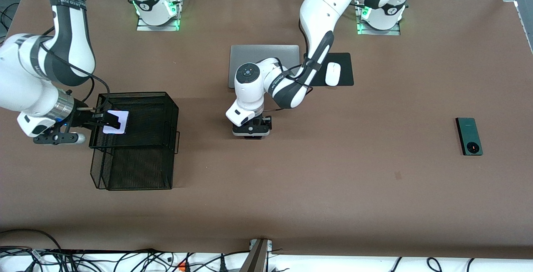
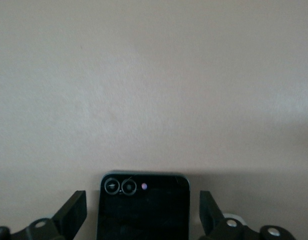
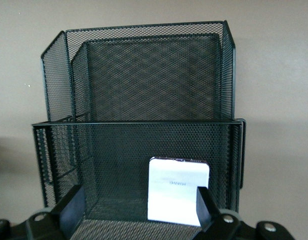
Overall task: Place phones with both arms
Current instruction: 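Grasp the flip phone with the right gripper while the left gripper releases it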
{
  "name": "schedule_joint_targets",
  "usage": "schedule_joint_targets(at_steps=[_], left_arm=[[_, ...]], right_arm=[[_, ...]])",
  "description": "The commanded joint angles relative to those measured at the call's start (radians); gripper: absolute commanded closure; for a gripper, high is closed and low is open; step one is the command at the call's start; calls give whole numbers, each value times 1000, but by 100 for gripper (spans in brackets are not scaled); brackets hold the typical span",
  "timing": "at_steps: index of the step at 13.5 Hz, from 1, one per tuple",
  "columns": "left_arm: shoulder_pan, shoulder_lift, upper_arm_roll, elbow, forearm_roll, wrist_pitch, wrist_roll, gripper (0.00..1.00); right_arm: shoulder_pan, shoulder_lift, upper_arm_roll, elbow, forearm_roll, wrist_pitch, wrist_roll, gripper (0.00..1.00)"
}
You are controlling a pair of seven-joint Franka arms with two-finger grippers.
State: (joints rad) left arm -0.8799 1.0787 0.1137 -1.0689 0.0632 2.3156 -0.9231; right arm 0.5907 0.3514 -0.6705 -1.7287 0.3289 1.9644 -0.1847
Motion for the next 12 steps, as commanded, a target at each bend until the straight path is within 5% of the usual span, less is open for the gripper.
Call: schedule_joint_targets(at_steps=[1, 5, 9, 12], left_arm=[[-4, 0, 29, 43, 12, -19, -19, 0], [85, -133, 20, -17, 4, -112, 42, 0], [205, -409, 3, -378, 3, -122, 179, 0], [336, -537, 3, -554, 4, -117, 343, 0]], right_arm=[[-11, 40, 0, 84, -21, -71, 39, 1], [14, 40, 5, 109, -31, -108, 120, 1], [122, 70, 9, 234, -34, -220, 330, 1], [228, 119, 11, 250, -28, -202, 483, 1]])
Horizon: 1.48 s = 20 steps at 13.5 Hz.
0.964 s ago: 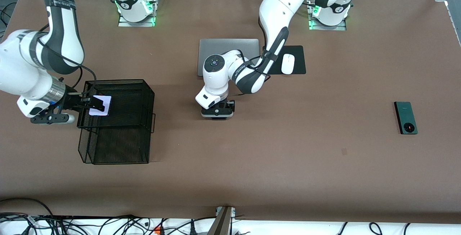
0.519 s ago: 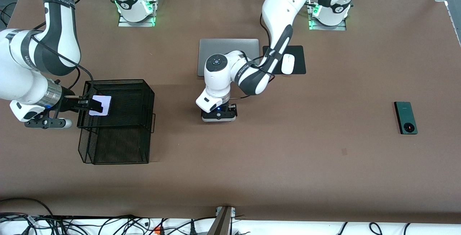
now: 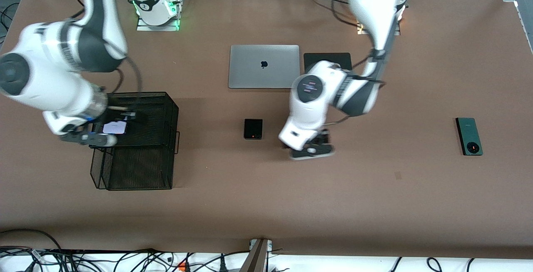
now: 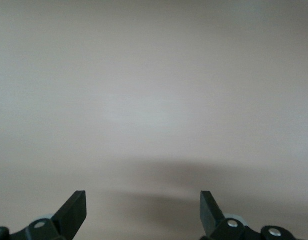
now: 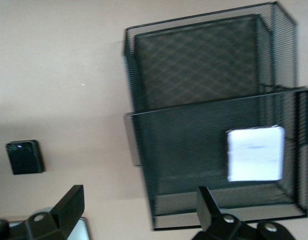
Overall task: Place phones with both arms
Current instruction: 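Grasp the flip phone with the right gripper while the left gripper releases it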
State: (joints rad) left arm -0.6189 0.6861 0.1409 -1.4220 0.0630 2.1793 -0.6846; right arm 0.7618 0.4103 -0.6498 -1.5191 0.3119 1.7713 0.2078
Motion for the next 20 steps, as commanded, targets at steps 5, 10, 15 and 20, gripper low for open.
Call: schedule_joint_targets(at_steps=[5, 10, 15, 20], left_arm=[[348, -269, -24, -346, 8, 28, 487, 0], [595, -303, -26, -480, 8, 214, 798, 0], [816, -290, -29, -529, 1, 321, 1091, 0], [939, -232, -67, -595, -60, 470, 1162, 0]], right_arm=[[183, 223, 91, 137, 3, 123, 332, 1], [185, 379, 232, 142, 64, 448, 320, 1], [194, 461, 249, 136, 68, 522, 182, 1], [197, 482, 292, 131, 84, 524, 112, 1]])
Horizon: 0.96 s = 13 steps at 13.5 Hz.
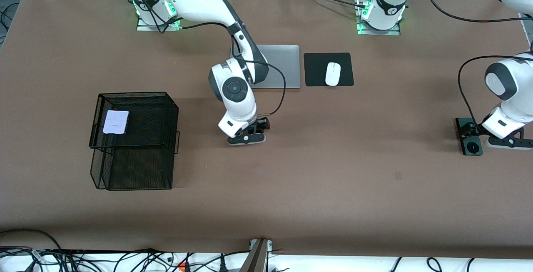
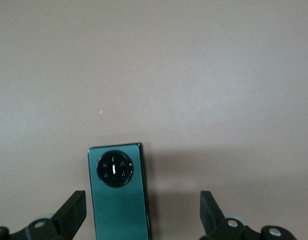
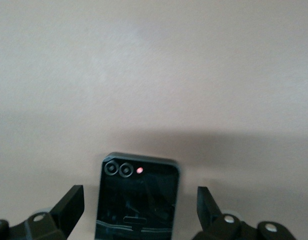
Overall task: Place phones with both arms
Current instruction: 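Lift the flip phone with the right gripper toward the basket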
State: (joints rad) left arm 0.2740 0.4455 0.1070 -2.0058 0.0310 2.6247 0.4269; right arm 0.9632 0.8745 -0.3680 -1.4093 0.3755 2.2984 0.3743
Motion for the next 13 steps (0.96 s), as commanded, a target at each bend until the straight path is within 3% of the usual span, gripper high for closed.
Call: schedule_joint_targets(at_steps=[1, 5, 6, 13], left_arm=[[85, 21, -49, -8, -29, 27, 76, 0], [347, 105, -249, 18, -29, 76, 150, 0], [372, 133, -268, 33, -29, 80, 148, 0], [370, 174, -268, 64, -79, 95, 108, 0]], right_arm=[[-3, 26, 11, 18, 20, -4, -75, 1], [0, 35, 12, 18, 11, -4, -94, 1], [0, 35, 12, 18, 11, -4, -94, 1], [14, 43, 12, -5, 8, 1, -94, 1]])
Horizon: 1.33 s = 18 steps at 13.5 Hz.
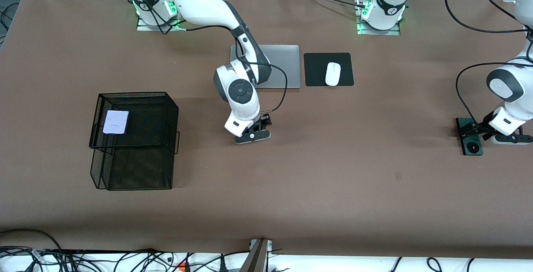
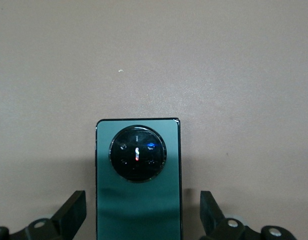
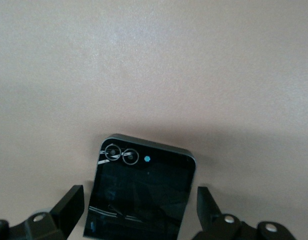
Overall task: Place phones with both arms
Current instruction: 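Lift the flip phone with the right gripper toward the basket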
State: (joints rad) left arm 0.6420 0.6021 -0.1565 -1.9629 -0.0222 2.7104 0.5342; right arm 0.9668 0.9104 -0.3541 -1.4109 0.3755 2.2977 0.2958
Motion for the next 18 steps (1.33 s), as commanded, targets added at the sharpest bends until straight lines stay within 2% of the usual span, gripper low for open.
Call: schedule_joint_targets(at_steps=[1, 5, 7, 8, 9, 10, 11, 14, 18], left_arm=[[4, 22, -5, 21, -25, 9, -3, 0], [15, 25, -3, 18, -28, 9, -6, 0], [28, 34, -3, 18, -28, 9, -6, 0], [28, 36, -3, 16, -28, 9, -6, 0], [28, 38, -3, 16, -30, 9, -11, 0], [28, 41, -3, 16, -30, 9, -25, 0], [27, 42, -3, 16, -30, 11, -31, 0], [24, 48, -3, 16, -28, 12, -62, 0], [18, 70, -5, 16, -30, 46, -69, 0]], right_arm=[[10, 7, -2, -8, 8, 11, -15, 1], [16, 19, -3, -14, 5, 26, -15, 2], [30, 22, -5, -22, -33, 55, -12, 11], [30, 22, -5, -28, -40, 72, -11, 23], [30, 21, -5, -29, -40, 75, -7, 49], [30, 21, -8, -29, -41, 75, -10, 68], [27, 18, -12, -28, -41, 75, -14, 79], [24, -40, -64, -29, -41, 39, -15, 80], [26, -200, -257, -25, -43, -168, -26, 80]])
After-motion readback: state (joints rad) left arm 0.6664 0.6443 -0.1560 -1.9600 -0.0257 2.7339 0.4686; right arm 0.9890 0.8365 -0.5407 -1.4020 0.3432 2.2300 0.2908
